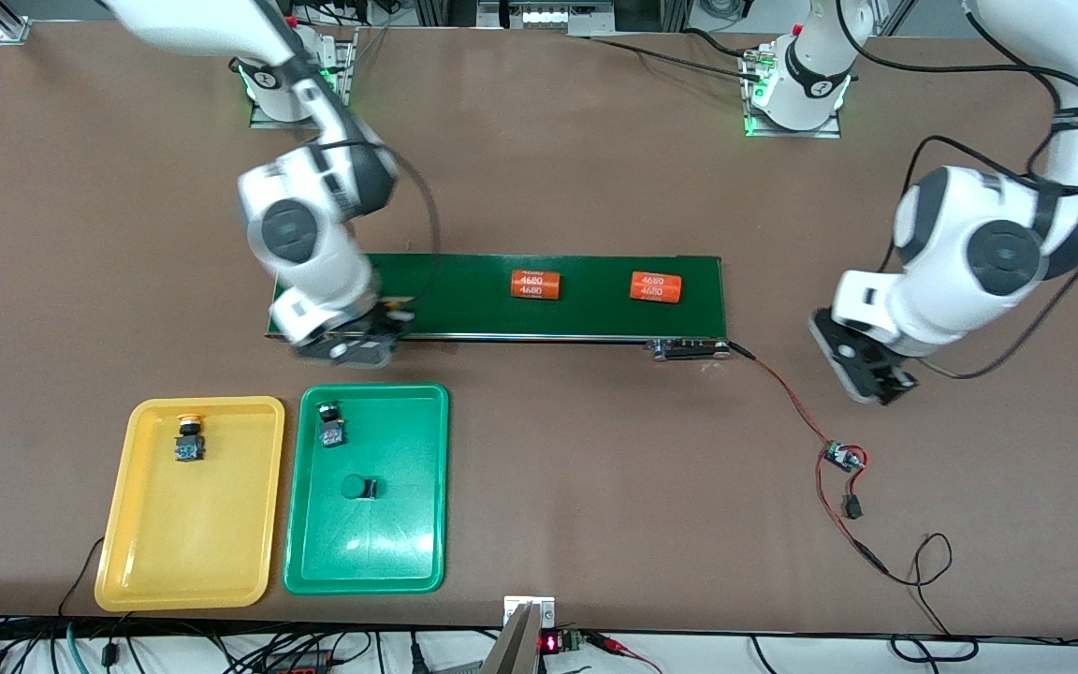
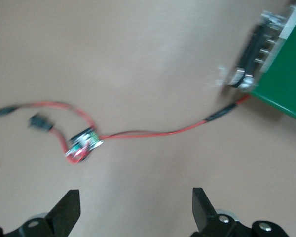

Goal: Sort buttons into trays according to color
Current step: 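Carry the button to the yellow tray while the left gripper withdraws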

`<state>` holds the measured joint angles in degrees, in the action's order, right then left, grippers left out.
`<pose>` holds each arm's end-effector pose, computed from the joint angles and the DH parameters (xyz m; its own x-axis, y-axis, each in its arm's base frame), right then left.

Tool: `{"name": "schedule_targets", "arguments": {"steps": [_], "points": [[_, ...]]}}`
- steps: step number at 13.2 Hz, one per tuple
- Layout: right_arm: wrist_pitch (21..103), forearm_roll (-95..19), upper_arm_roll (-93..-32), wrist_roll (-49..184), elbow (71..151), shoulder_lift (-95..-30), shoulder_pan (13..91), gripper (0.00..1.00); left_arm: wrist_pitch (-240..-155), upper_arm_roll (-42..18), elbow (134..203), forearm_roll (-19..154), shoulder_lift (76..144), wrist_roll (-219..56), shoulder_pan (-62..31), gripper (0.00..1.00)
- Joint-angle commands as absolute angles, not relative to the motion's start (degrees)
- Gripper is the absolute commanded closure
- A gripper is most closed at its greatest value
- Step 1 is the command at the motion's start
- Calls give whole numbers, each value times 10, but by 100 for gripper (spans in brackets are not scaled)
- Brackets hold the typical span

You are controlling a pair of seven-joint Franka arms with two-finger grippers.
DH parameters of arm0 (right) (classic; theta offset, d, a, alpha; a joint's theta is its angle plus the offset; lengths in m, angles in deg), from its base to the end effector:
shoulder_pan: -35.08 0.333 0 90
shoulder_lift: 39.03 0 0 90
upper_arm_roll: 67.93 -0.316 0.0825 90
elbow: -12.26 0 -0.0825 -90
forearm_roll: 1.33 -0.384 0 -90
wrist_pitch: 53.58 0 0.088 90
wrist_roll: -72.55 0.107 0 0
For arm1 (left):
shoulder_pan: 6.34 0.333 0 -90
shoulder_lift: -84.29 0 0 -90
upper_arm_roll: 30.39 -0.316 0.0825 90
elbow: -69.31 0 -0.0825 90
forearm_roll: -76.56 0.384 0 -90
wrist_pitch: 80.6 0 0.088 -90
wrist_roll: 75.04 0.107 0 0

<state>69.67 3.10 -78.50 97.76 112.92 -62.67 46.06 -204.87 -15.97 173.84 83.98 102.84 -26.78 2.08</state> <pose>0.6113 0.2271 0.3365 0.9993 -0.0358 -0.0133 -0.0359 -0.9993 -0.0042 0.6336 -0.0508 0.3666 0.5366 -0.8439 -0.0011 -0.8431 -0.5360 -0.0438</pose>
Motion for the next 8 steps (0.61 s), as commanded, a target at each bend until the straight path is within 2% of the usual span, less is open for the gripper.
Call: {"name": "schedule_targets", "arguments": {"steps": [1,2,4,6,8], "points": [[586,6,-794,813,971,-701,371,100,-2042,-185,1686,825,1050,-402,4,0],[571,2,-794,764,929,-734,348,100,-2042,-185,1685,824,1051,-514,4,0],[582,2,-794,704,893,-781,315,100,-2025,-185,1677,824,1047,-679,7,0],[591,8,-788,690,851,-829,308,100,-2010,-187,1659,810,1041,-731,23,0],[601,10,-756,688,839,-858,310,100,-1973,-204,1615,800,1042,-738,35,0]]}}
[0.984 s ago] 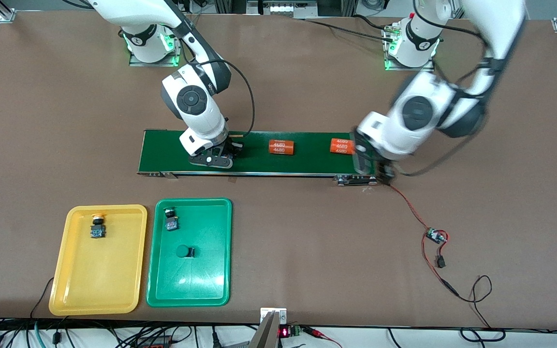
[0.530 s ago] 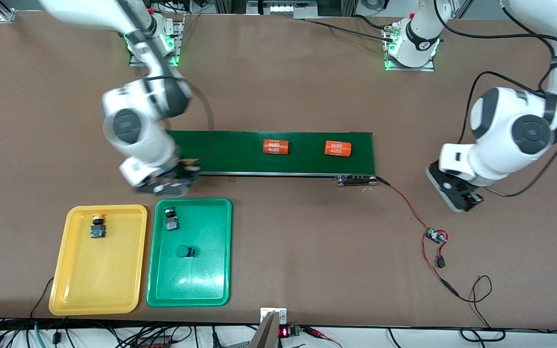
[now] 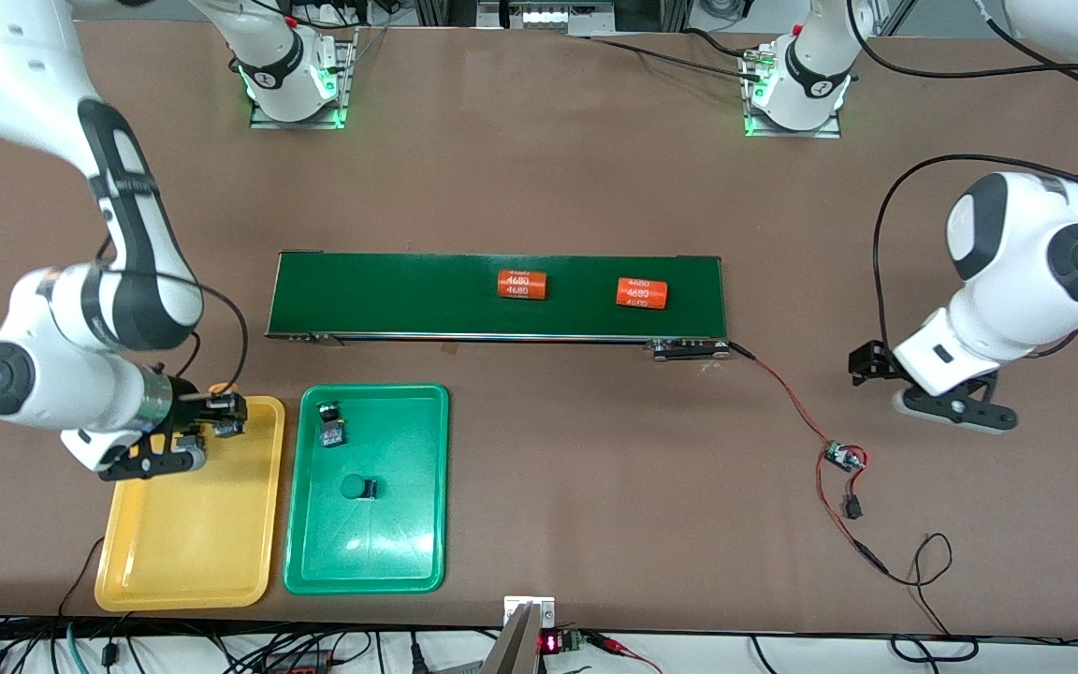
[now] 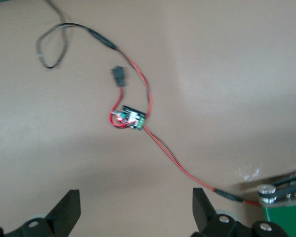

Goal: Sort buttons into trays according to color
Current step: 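Carry the button to the yellow tray while the left gripper withdraws, then release the button into the yellow tray and raise the right gripper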

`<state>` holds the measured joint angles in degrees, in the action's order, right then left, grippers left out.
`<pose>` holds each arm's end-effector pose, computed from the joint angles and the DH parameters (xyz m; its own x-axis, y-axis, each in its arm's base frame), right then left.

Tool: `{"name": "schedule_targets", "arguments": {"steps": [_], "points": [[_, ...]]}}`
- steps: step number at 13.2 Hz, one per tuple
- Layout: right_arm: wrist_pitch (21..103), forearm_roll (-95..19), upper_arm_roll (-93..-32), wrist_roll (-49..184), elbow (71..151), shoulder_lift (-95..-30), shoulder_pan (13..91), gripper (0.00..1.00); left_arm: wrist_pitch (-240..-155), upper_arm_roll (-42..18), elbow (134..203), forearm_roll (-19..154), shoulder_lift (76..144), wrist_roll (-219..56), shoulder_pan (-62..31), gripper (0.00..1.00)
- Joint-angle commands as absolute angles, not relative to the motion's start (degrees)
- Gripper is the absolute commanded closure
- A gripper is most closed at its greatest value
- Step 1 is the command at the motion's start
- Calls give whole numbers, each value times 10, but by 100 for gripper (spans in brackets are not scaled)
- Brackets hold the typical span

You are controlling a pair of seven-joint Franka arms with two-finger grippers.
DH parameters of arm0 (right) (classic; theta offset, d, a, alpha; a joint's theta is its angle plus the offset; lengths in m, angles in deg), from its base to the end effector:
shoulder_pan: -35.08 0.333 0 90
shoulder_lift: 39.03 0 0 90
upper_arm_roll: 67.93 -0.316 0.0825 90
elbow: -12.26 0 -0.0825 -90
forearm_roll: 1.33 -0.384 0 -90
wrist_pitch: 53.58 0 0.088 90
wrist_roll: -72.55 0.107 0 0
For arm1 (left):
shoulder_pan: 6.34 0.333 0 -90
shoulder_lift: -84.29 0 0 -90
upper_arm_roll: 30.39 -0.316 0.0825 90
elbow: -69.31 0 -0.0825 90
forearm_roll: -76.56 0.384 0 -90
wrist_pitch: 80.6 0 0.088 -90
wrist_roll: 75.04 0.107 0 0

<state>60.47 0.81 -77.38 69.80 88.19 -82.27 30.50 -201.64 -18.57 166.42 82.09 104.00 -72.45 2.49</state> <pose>0.7298 0.0332 0.2822 0.9907 0.1126 -0.0765 0.1062 -0.9908 -0.0836 0.6593 -0.0171 0.4070 0.9883 -0.1293 0.0805 -0.1280 -0.9916 -0.0210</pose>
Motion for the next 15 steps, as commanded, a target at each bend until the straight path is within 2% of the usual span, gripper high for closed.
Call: {"name": "schedule_targets", "arguments": {"steps": [1,3,7,8,9,10,11,13,15], "points": [[607,10,-753,688,837,-865,309,100,-1958,-230,1607,770,1041,-745,36,0],[608,10,-742,689,835,-875,309,100,-1925,-252,1583,726,1037,-749,33,0],[608,10,-731,689,835,-882,309,99,-1809,-244,1499,730,1037,-776,26,0],[608,10,-731,690,835,-882,309,93,-1793,-242,1473,730,1036,-787,24,0],[609,10,-731,690,835,-883,309,62,-1780,-241,1463,730,1022,-794,24,0],[612,10,-731,691,835,-886,310,16,-1762,-240,1464,730,1003,-799,24,0],[614,10,-731,689,835,-887,309,0,-1741,-239,1465,730,994,-799,25,0],[608,10,-731,691,835,-881,312,0,-1704,-241,1466,730,991,-800,27,0],[596,10,-731,691,835,-866,313,0,-1705,-242,1466,736,991,-799,31,0]]}}
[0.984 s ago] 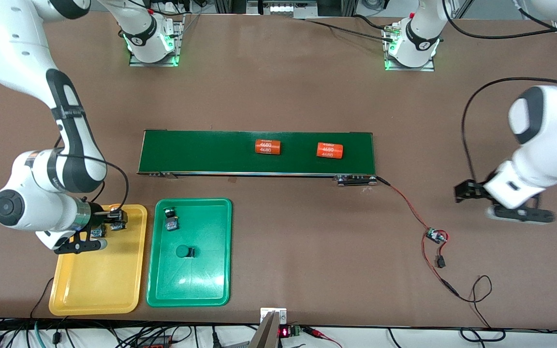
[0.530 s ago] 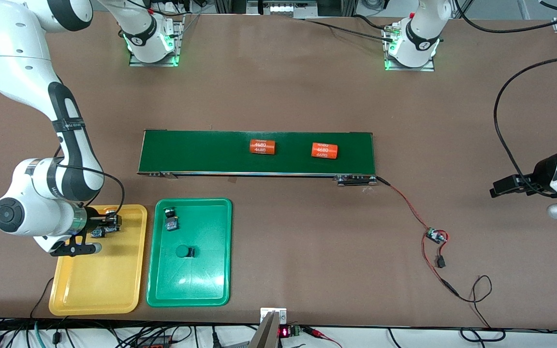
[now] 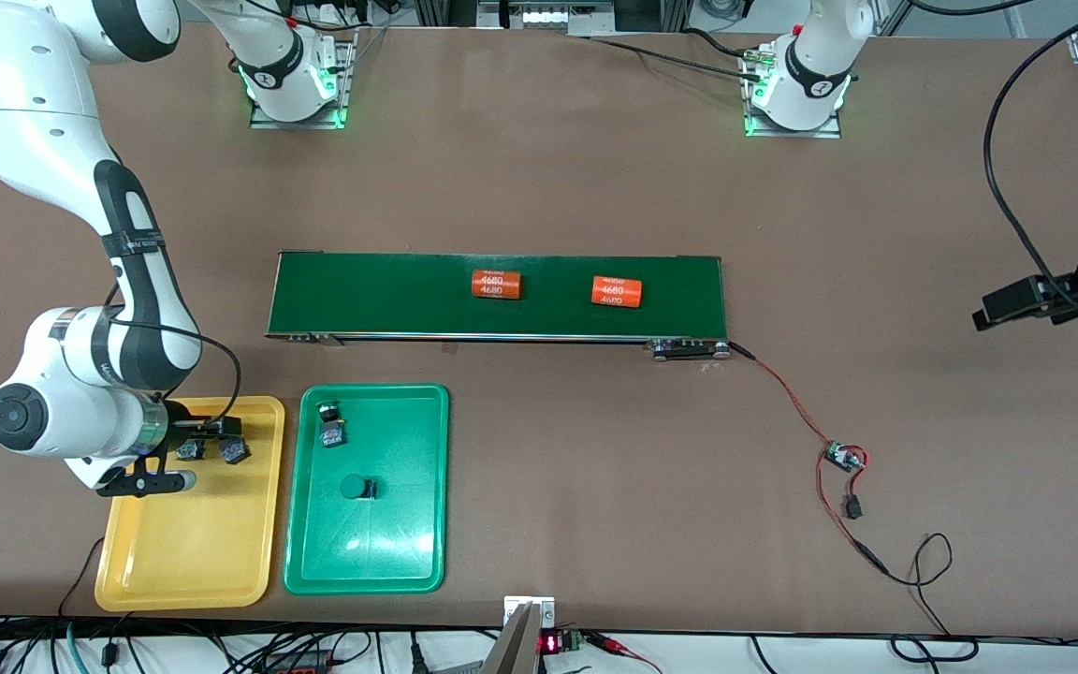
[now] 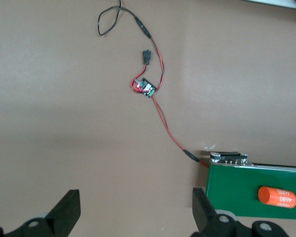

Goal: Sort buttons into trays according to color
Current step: 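Release the button into the yellow tray and raise the right gripper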

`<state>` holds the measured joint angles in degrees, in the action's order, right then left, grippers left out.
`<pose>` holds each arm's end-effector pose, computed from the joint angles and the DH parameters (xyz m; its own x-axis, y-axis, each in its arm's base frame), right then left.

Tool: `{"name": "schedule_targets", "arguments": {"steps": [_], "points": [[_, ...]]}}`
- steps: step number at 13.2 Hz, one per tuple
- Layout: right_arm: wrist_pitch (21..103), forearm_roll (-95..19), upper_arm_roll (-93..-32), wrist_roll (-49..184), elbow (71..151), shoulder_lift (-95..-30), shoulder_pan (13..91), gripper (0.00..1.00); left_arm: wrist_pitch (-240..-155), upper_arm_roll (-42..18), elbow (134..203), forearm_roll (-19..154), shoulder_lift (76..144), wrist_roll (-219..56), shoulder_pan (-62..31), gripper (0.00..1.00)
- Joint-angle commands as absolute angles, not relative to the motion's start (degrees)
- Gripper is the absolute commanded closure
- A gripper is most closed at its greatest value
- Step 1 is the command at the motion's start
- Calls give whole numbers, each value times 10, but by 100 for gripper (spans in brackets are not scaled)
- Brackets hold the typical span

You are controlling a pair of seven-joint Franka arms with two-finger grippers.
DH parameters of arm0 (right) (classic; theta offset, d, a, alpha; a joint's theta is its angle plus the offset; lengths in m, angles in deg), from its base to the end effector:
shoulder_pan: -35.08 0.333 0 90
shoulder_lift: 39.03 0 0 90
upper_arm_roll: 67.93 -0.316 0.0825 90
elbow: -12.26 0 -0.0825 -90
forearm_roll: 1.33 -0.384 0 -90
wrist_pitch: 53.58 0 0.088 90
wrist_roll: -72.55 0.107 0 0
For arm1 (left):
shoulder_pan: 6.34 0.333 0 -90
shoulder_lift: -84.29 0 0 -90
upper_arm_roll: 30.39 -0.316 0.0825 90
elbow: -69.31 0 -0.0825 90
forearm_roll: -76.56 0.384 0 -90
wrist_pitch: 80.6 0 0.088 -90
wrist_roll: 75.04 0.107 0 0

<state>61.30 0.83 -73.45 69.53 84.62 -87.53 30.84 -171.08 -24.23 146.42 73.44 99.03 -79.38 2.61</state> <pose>0.7399 -0.0030 0.2407 0.9930 0.0658 -0.0985 0.0616 -0.9971 -0.0449 0.6308 0.0339 0.5797 0.9915 0.1272 -0.0286 0.1291 -0.9884 0.0797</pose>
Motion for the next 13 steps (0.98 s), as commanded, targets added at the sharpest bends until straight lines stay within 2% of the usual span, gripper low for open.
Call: {"name": "schedule_targets", "arguments": {"steps": [1,6,9,13], "points": [[569,10,-730,691,835,-854,313,0,-1702,-241,1467,743,991,-794,31,0],[429,9,-732,688,834,-752,313,0,-1700,-239,1457,754,990,-799,31,0],[358,5,-729,689,845,-652,320,0,-1703,-245,1457,760,990,-794,32,0],[324,10,-728,689,1023,-450,317,0,-1700,-244,1459,775,982,-791,33,0]]}}
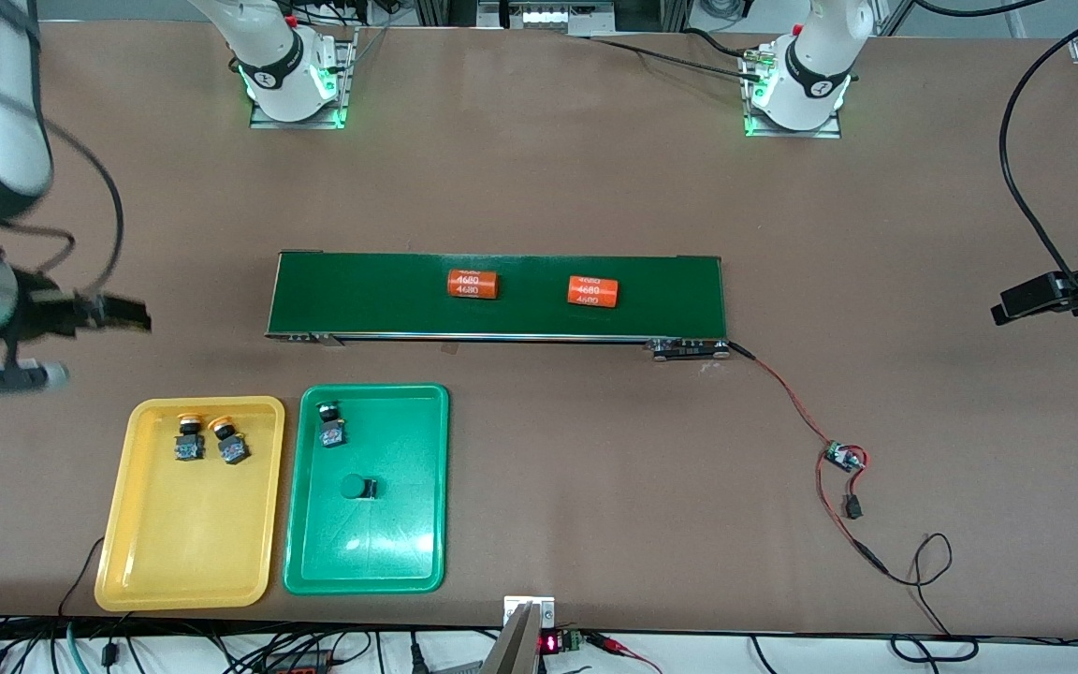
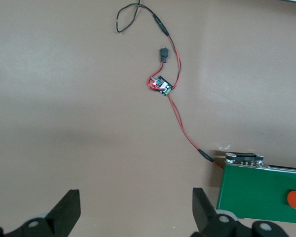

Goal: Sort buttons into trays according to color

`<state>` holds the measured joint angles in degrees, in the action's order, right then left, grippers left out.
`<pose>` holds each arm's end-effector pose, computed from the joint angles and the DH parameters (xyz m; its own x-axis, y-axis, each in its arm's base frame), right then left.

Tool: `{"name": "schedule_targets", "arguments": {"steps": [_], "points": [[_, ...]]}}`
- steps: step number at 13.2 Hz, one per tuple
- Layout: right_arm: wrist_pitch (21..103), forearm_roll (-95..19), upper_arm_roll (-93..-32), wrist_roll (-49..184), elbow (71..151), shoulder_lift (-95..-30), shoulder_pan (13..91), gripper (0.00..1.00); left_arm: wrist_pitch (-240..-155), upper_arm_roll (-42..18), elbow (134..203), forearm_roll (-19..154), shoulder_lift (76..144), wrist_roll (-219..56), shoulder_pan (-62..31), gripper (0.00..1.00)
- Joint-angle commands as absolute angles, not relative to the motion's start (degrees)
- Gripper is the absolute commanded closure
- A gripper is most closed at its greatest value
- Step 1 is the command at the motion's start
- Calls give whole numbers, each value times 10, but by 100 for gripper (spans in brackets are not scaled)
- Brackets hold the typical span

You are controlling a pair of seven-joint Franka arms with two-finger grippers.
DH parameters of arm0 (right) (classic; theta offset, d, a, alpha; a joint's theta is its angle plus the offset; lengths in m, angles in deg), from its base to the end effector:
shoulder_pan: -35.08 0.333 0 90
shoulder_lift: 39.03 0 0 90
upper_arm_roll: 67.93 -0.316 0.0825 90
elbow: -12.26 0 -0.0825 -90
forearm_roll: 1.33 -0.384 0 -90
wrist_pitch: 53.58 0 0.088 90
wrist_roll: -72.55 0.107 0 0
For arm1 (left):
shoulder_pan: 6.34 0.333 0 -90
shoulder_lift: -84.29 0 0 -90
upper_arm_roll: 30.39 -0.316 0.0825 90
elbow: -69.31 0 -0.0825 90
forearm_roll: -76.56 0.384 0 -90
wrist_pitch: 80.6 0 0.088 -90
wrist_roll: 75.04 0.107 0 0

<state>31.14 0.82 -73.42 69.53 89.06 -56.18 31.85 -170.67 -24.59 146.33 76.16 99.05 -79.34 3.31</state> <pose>0.6302 0.0118 0.5474 0.9833 0.0884 -0.1594 0.0897 -0.9960 0.0008 0.6292 0.0500 0.5792 0.9891 0.1443 -0.0309 0.1452 -0.9889 0.0305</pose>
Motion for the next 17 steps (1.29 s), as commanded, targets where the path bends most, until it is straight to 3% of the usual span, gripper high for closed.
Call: {"name": "schedule_targets", "arguments": {"steps": [1,5,9,11,15,17], "points": [[318,10,-728,689,1046,-420,316,0,-1698,-243,1460,775,980,-791,33,0],[308,10,-727,689,1100,-374,312,0,-1675,-242,1465,775,963,-791,33,0],[291,11,-728,691,1091,-380,307,0,-1660,-251,1464,774,961,-791,18,0],[293,10,-728,691,1091,-381,308,0,-1660,-308,1461,774,962,-791,-50,0],[282,11,-728,701,1093,-381,306,0,-1657,-314,1465,769,962,-790,-42,0],[304,7,-727,697,1089,-391,299,0,-1663,-313,1500,769,933,-790,-42,0]]}}
